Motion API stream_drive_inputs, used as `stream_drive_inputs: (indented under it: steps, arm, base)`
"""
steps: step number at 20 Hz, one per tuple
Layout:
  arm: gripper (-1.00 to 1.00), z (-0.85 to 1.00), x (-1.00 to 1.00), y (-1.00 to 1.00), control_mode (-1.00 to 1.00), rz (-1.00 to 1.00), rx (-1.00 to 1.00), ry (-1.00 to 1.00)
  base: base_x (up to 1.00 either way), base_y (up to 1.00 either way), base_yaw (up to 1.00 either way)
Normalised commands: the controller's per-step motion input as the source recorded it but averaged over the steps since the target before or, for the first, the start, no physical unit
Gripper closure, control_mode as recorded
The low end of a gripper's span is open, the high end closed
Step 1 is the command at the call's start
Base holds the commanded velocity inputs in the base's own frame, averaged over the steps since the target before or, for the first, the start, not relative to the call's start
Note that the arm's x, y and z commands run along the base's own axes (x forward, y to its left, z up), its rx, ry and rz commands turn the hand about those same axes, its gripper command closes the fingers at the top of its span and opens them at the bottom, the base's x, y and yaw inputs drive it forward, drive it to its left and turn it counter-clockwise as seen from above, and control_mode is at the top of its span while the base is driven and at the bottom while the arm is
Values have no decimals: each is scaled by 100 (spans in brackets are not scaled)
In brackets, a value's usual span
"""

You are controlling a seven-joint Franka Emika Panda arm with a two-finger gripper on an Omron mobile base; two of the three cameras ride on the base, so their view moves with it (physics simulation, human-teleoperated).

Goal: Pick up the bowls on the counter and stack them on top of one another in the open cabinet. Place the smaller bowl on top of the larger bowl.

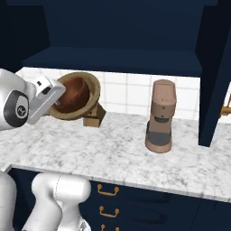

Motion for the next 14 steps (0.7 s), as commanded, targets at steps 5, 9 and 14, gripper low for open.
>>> stream_drive_inputs:
  steps: [5,9,14]
  arm:
    - [100,100,49,0,-100,2,0,4]
    - [100,100,98,-5,-100,0,1,10]
    - [100,69,100,-21,-100,0,8,18]
  base:
    - [0,0,0]
    - [0,0,0]
    - [0,0,0]
